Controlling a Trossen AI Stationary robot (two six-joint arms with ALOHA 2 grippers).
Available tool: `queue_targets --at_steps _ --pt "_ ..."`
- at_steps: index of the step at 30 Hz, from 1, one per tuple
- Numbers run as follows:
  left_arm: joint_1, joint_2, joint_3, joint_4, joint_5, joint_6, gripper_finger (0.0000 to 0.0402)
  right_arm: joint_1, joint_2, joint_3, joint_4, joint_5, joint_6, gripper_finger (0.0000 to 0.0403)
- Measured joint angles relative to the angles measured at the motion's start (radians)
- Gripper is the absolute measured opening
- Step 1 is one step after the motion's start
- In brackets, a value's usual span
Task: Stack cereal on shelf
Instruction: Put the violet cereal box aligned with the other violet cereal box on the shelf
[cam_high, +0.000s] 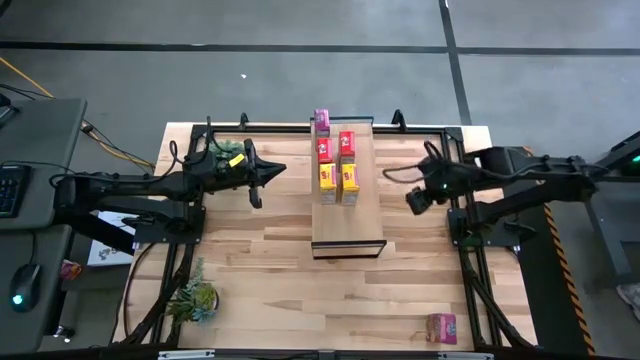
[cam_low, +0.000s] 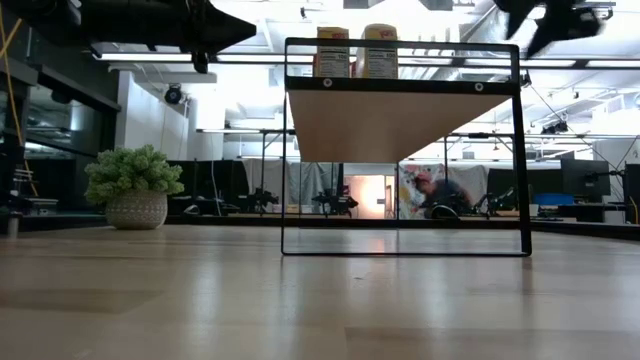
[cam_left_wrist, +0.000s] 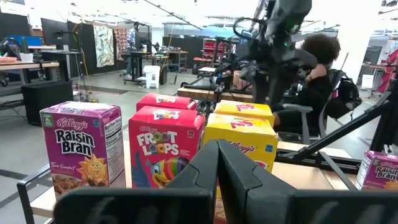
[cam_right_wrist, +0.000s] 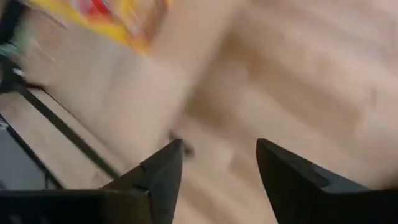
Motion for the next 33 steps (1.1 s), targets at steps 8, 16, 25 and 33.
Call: queue_targets --at_steps 8,16,25,33 --pt "0.0 0.0 0.0 -0.001 0.0 0.0 0.0001 0.329 0.108 -0.01 -0.086 -0.273 0.587 0.0201" --pt "0.0 0.0 0.0 -0.021 0.004 0.0 0.0001 0.745 0.249 -0.01 0.118 -0.306 1.183 0.0201" --pt "0.0 0.0 0.0 -0.02 0.005 -0.011 0.0 0.916 0.454 0.065 0.171 -0.29 1.365 0.0201" --pt "0.0 0.0 0.0 -0.022 0.005 -0.027 0.0 0.916 0.662 0.376 -0.132 -0.293 1.353 0.0201"
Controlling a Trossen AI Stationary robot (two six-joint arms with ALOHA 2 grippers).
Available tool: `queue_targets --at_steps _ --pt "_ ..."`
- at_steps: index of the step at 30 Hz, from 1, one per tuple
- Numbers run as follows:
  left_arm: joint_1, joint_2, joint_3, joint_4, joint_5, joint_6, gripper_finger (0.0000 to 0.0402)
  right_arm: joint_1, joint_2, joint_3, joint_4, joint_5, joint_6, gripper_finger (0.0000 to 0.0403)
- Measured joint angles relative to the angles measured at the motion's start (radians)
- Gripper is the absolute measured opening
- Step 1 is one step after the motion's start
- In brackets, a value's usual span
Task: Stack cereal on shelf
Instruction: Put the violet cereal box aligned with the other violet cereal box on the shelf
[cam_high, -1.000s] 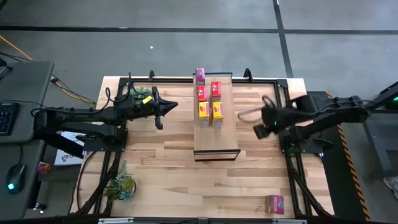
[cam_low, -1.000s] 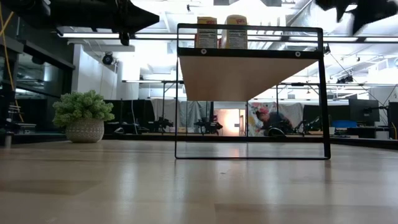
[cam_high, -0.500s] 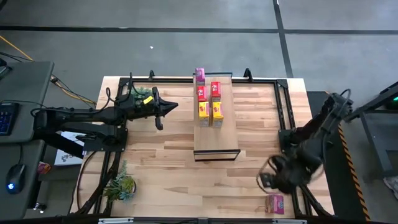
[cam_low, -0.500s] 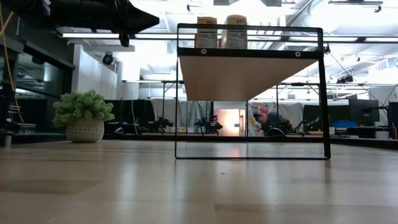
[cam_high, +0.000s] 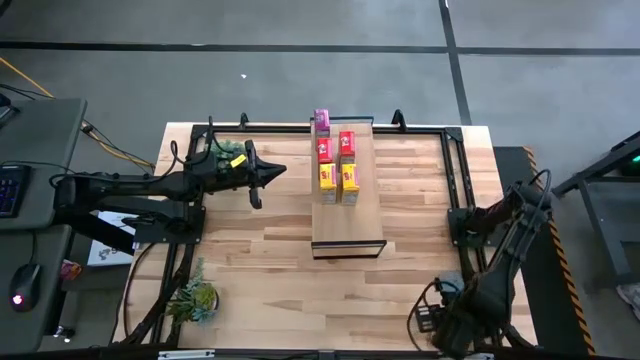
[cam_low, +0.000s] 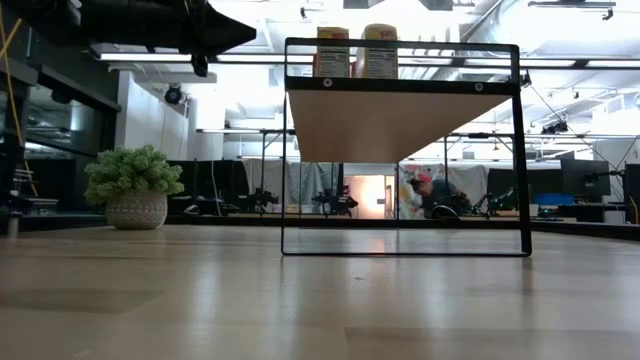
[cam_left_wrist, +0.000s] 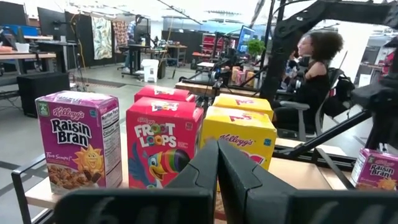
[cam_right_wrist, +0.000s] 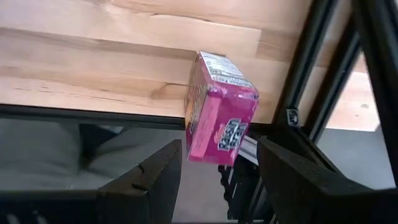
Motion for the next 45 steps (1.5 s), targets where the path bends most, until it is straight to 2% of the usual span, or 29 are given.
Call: queue_targets --at_steps 4,6,15,23,28,33,41,45 --pt "0.0 0.0 0.0 -0.017 0.0 0.0 0.0 0.003 0.12 0.184 -0.168 -0.003 -0.003 0.0201" --pt "0.0 0.0 0.0 -0.022 0.0 0.0 0.0 0.008 0.167 0.238 -0.199 -0.006 -0.018 0.0201" --pt "0.0 0.0 0.0 -0.024 0.001 -0.023 0.0 0.02 0.195 0.255 -0.176 0.127 -0.117 0.0201" --pt "0.0 0.0 0.0 -0.025 0.001 -0.028 0.0 0.006 0.195 0.255 -0.147 0.211 -0.301 0.0201" --pt "0.0 0.0 0.0 -0.025 0.001 -0.028 0.0 -0.01 0.195 0.255 -0.137 0.203 -0.334 0.0201" --pt "0.0 0.0 0.0 -0.029 0.001 -0.028 0.0 -0.014 0.195 0.255 -0.124 0.2 -0.25 0.0201" --pt "0.0 0.0 0.0 -0.047 0.001 -0.027 0.0 0.0 0.198 0.254 -0.132 0.123 -0.164 0.0202" --pt "0.0 0.0 0.0 -0.047 0.001 -0.027 0.0 0.007 0.198 0.254 -0.161 0.093 -0.148 0.0224"
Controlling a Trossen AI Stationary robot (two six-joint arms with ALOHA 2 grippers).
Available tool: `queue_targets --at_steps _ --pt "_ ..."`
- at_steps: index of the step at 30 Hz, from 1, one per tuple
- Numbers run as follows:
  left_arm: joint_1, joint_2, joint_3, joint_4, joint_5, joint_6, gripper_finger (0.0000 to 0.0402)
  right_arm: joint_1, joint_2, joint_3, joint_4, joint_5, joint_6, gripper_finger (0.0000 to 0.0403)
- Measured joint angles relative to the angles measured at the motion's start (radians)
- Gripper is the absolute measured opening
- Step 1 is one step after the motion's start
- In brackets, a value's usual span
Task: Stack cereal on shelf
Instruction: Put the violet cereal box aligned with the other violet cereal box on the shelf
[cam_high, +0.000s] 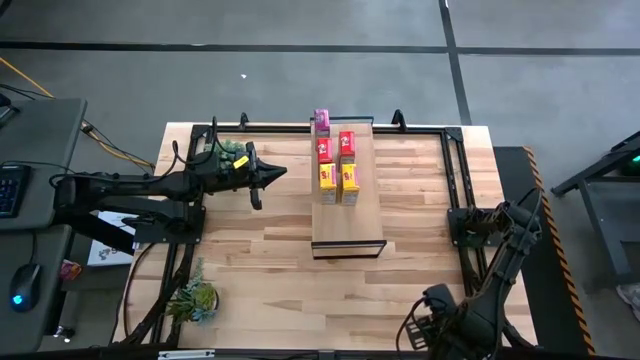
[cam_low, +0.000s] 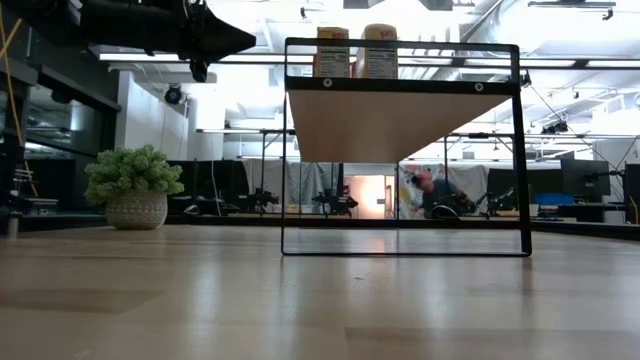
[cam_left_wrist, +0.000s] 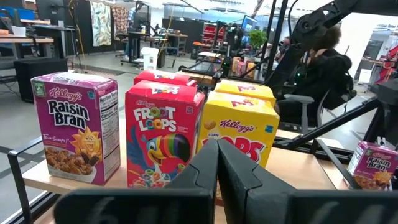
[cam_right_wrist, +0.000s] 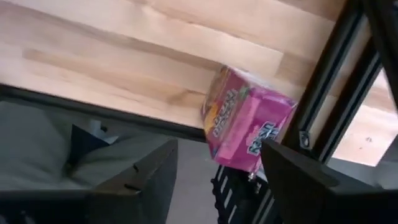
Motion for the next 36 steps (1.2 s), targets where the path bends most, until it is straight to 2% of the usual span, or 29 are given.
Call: queue_targets --at_steps 5,8,17,27,33,36 --pt "0.0 0.0 0.0 0.0 0.0 0.0 0.0 0.02 0.0 0.0 -0.009 0.014 -0.039 0.0267" --pt "0.0 0.0 0.0 0.0 0.0 0.001 0.0 0.037 0.0 0.0 -0.001 -0.004 -0.043 0.0276" --pt "0.0 0.0 0.0 0.0 0.0 0.001 0.0 0.095 0.025 0.0 0.024 -0.032 0.014 0.0277" --pt "0.0 0.0 0.0 0.0 0.0 0.0 0.0 0.076 0.084 -0.001 0.021 -0.047 0.028 0.0277" --pt "0.0 0.0 0.0 0.0 0.0 0.0 0.0 0.035 0.087 -0.049 0.012 -0.146 0.07 0.0277" --pt "0.0 0.0 0.0 -0.001 0.0 0.0 0.0 0.015 0.089 -0.073 0.055 -0.149 0.066 0.0277"
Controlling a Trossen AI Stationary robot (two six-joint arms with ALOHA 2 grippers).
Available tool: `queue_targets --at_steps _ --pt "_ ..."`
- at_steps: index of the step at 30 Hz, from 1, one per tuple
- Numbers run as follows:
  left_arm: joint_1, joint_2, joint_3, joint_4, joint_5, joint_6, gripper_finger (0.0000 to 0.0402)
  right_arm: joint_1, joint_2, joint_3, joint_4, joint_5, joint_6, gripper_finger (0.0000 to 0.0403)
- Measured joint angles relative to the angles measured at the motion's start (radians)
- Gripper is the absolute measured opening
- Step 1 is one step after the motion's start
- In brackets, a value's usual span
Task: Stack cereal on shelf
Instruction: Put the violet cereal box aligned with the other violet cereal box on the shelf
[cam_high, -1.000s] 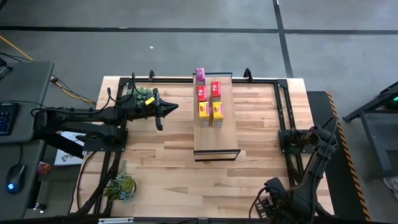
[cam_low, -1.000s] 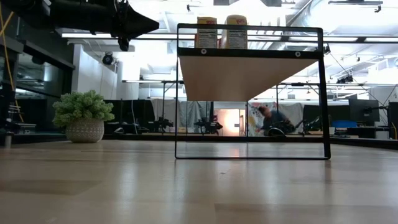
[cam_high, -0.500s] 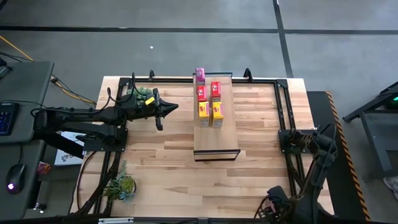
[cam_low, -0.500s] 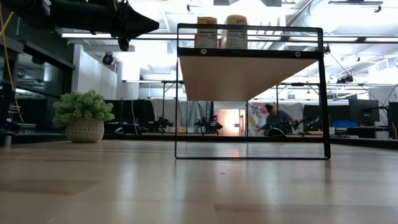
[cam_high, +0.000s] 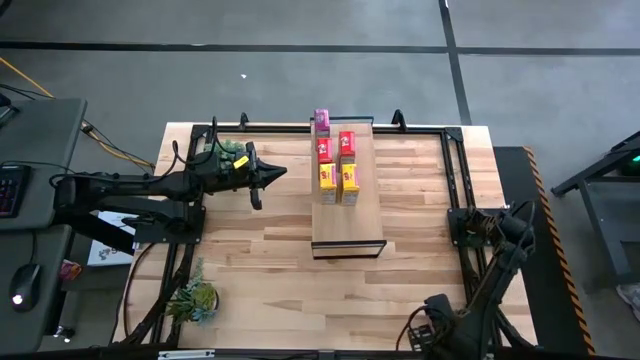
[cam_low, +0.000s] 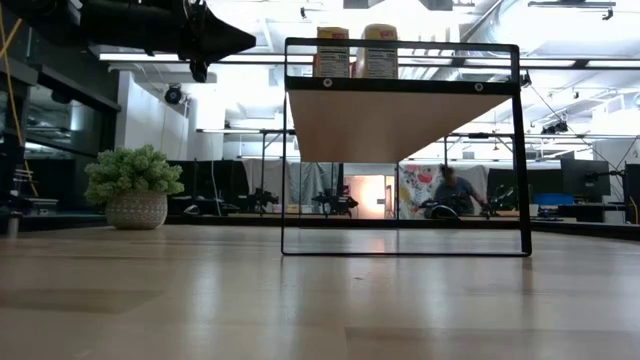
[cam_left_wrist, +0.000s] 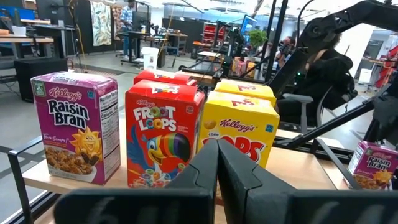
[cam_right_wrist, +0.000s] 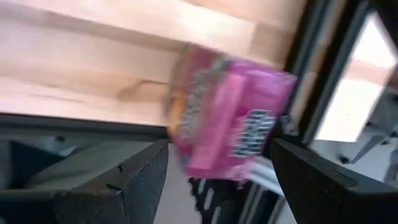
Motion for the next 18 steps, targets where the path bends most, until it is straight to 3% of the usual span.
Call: queue_targets --at_steps 18 --pt "0.0 0.0 0.0 -0.006 0.0 0.0 0.0001 0.0 0.002 -0.003 -0.032 0.0 0.015 0.0277"
